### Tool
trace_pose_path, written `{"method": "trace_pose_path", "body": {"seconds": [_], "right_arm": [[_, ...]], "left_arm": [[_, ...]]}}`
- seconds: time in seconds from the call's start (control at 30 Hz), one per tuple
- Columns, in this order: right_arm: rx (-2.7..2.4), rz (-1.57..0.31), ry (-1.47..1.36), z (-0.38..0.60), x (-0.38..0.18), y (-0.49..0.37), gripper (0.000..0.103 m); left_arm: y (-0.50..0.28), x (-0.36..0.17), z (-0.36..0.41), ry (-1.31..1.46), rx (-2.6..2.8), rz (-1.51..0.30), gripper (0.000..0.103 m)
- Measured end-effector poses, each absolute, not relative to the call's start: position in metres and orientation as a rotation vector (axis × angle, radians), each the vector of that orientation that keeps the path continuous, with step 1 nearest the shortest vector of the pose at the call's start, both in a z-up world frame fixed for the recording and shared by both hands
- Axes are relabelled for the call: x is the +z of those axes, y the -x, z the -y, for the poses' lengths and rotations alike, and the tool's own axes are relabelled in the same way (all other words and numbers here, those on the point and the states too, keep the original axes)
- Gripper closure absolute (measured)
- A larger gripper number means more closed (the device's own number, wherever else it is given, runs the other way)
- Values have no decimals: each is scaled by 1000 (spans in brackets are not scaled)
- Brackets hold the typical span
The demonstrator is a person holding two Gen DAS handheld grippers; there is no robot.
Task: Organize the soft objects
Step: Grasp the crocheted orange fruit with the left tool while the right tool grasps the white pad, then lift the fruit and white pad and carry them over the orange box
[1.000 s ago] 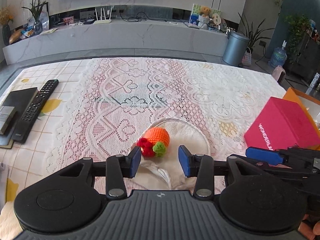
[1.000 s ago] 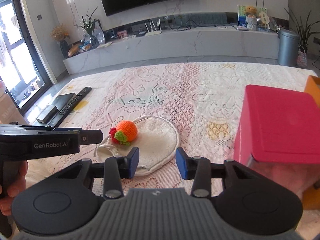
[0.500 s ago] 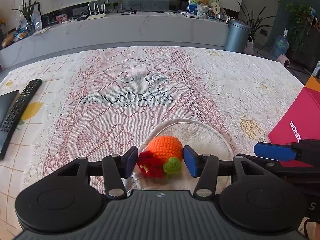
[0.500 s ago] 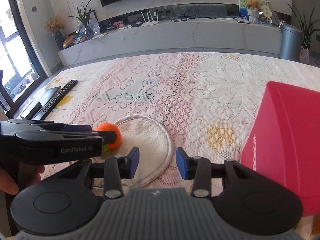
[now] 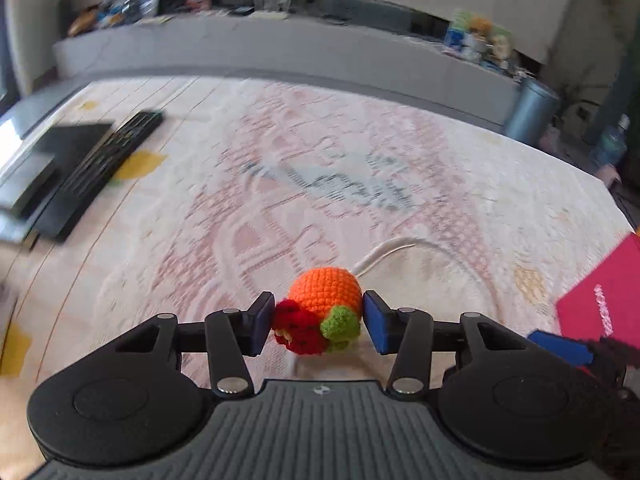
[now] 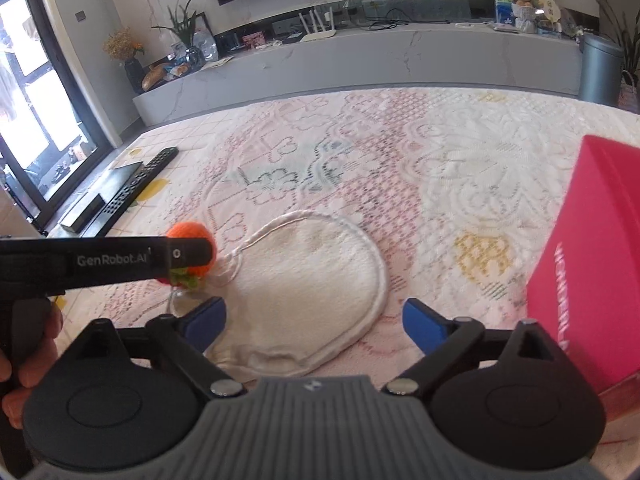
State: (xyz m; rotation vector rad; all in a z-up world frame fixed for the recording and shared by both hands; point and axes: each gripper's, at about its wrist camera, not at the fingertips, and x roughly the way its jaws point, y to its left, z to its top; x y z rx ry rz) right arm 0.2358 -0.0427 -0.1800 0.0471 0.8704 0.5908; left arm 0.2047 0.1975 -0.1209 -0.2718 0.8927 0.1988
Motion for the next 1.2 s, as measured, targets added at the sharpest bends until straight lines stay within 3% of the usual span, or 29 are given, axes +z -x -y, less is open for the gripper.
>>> {"method": "trace_pose_path", "body": {"seconds": [0.3,0.5,0.73,0.87,0.97,1.1,1.2], "right_arm": [[611,-869,-6,17,-198,-234,6],[625,-817,79,0,-199,-224,39],[622,-788,210,-12,-202,-216,49],[597,-784,201,-6,-201,-219,76],[594,-789,198,-3,-200,-222,89],[595,-780,204,0,-193,-224,98],[588,-740,209,6,-179,-219,98]], "left_arm": [[-203,-135,-214,394,204,-912,48],[-201,-136,-215,408,198,-907,48],[-197,-134,-218,438,196,-882,48],[-191,-130,-222,468,212,-837,48],[-190,-128,-223,473,223,-831,48],[-187,-119,-217,429,211,-791,48],[-184,-112,-211,420,207,-775,48]]}}
